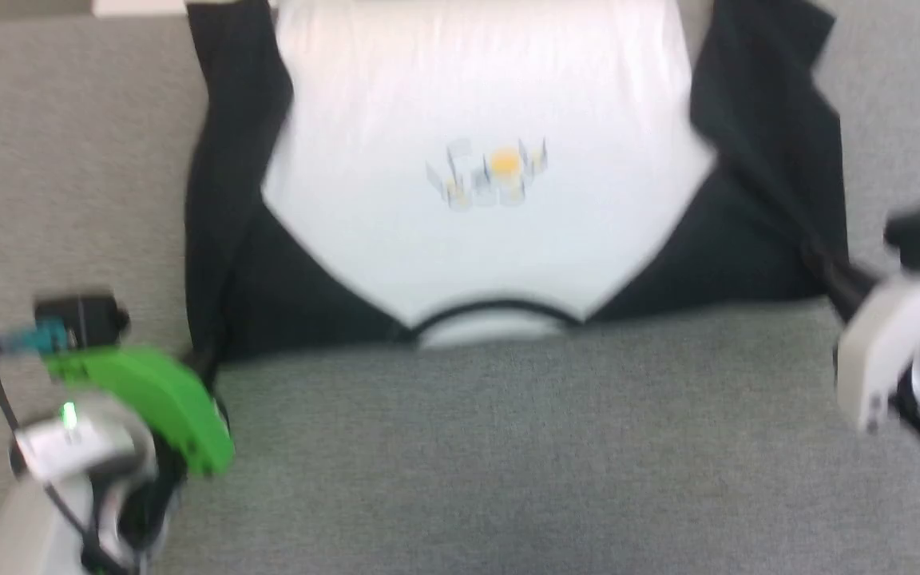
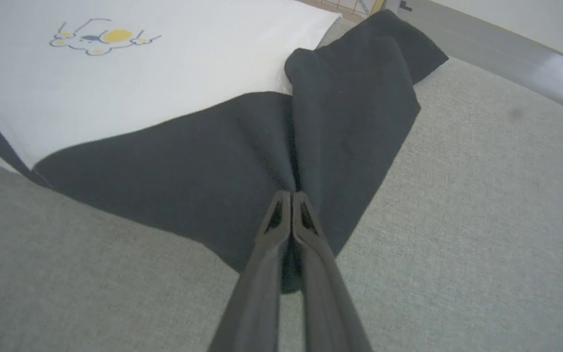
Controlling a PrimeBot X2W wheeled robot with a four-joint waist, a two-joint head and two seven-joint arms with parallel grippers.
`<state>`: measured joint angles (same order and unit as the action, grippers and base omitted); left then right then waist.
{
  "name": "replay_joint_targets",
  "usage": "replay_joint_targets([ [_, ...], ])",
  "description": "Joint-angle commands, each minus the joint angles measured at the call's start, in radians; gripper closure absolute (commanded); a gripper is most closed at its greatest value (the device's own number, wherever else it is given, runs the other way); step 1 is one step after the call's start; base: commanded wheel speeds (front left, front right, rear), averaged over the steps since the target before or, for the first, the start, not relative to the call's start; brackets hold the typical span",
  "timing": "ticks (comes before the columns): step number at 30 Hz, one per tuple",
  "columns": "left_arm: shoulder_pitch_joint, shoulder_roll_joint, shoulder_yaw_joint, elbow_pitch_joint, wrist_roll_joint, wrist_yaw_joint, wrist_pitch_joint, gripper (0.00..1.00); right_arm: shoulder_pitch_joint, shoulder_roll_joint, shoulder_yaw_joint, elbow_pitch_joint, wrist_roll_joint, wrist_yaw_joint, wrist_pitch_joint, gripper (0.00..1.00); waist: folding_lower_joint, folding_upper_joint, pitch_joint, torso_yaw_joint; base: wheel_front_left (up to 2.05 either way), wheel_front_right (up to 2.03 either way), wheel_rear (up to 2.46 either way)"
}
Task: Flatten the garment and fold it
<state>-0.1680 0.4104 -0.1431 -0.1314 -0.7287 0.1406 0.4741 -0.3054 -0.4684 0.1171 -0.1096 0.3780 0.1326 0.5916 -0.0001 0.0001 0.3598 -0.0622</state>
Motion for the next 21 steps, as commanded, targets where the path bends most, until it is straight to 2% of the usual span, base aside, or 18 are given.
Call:
replay_joint_targets([
  [1, 0.058, 0.01, 0.006, -0.025, -0.009, 0.019, 0.014, 1.0, 0.061, 0.02, -0.03, -0.036, -0.012, -0.002, 0.021, 1.0, 0.0001, -0.0001, -0.082, 0.032, 0.0, 0.0, 0.0],
  [4, 0.158, 0.015, 0.006, -0.083, -0.022, 0.044, 0.041, 1.0, 0.19, 0.064, -0.092, -0.112, -0.043, -0.002, 0.076, 1.0, 0.0001, -0.0001, -0.12, 0.048, 0.0, 0.0, 0.0],
  [5, 0.209, 0.016, 0.013, -0.116, -0.033, 0.058, 0.049, 1.0, 0.265, 0.097, -0.125, -0.161, -0.057, -0.002, 0.11, 1.0, 0.0001, -0.0001, -0.14, 0.055, 0.0, 0.0, 0.0],
  [13, 0.362, 0.018, 0.027, -0.219, -0.062, 0.101, 0.08, 1.0, 0.479, 0.204, -0.244, -0.334, -0.108, -0.002, 0.239, 1.0, 0.0001, -0.0001, -0.178, 0.062, 0.0, 0.0, 0.0],
  [17, 0.426, 0.005, 0.015, -0.248, -0.075, 0.115, 0.091, 1.0, 0.541, 0.225, -0.264, -0.363, -0.139, -0.002, 0.277, 1.0, 0.0001, -0.0001, -0.185, 0.059, 0.0, 0.0, 0.0],
  [21, 0.433, -0.037, -0.02, -0.206, -0.092, 0.091, 0.066, 1.0, 0.557, 0.249, -0.25, -0.317, -0.172, -0.002, 0.246, 1.0, 0.0001, -0.0001, -0.184, 0.062, 0.0, 0.0, 0.0],
])
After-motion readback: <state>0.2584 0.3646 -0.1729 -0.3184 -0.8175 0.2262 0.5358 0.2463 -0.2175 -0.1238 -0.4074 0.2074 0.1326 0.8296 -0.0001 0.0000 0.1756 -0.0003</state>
